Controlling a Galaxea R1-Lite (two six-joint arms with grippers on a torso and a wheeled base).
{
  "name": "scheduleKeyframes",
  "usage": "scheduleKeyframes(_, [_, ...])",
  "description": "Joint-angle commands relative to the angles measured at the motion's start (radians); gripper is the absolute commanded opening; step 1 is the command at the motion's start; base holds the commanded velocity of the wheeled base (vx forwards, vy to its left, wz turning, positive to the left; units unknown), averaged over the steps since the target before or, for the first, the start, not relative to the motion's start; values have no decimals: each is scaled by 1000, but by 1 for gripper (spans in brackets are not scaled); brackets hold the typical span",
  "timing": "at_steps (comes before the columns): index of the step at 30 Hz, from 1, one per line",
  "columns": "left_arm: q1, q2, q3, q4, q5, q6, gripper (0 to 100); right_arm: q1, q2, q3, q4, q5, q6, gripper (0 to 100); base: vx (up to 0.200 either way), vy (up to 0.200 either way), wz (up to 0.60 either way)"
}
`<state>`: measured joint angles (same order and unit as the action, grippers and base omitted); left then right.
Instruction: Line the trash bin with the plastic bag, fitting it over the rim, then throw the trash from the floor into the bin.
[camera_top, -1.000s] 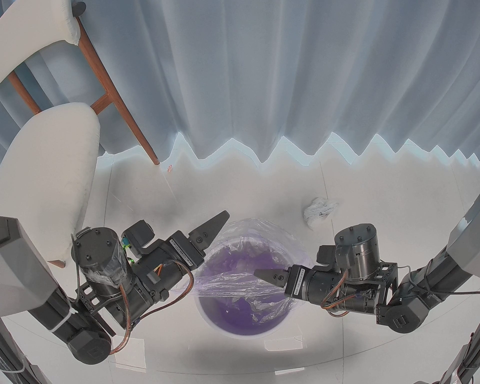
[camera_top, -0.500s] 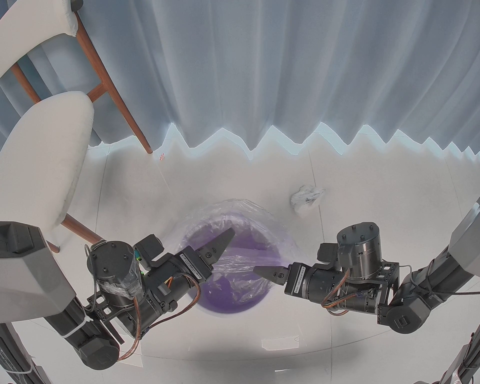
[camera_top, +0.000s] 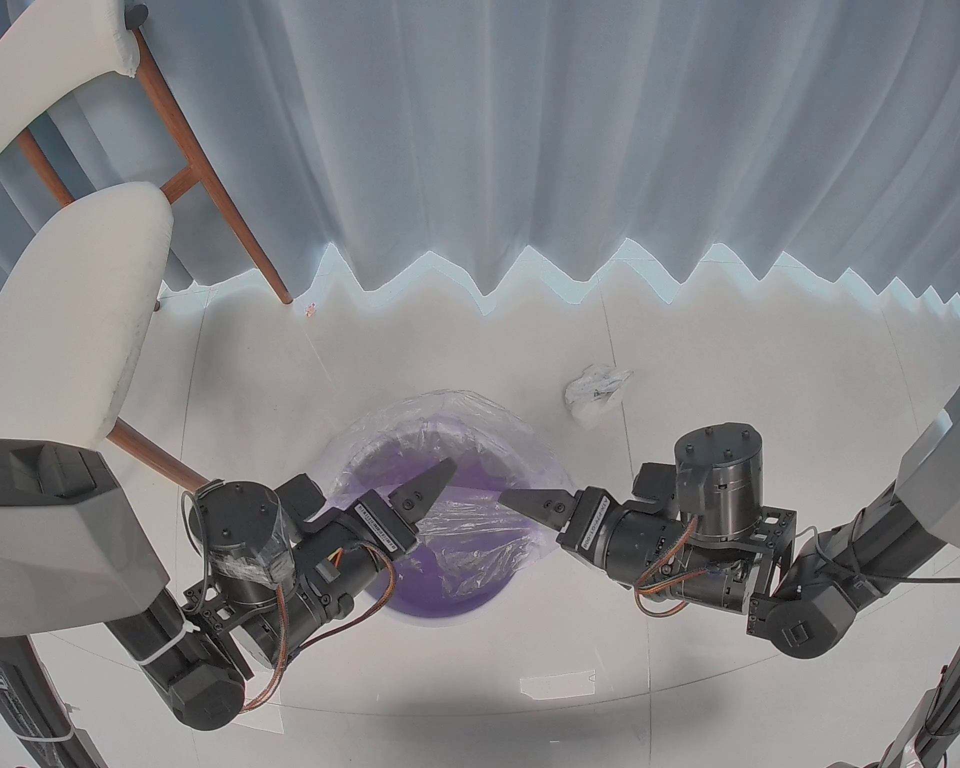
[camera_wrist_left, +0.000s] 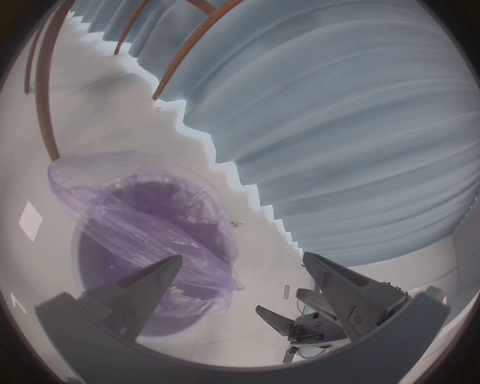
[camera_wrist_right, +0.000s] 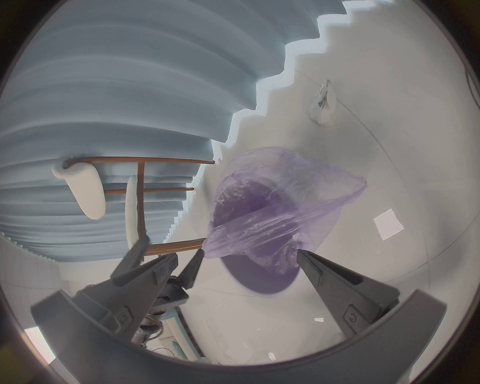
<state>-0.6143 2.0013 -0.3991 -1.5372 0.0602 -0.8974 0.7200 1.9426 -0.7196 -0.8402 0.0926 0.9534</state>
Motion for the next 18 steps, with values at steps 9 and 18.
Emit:
scheduleKeyframes(9, [131, -50, 5, 80, -59, -77, 100, 7, 84, -63, -3, 1, 94, 100, 0, 0, 0])
scheduleKeyframes(18, [73, -176, 148, 117, -68, -213, 100, 59, 84, -58, -3, -1, 113, 100, 0, 0, 0])
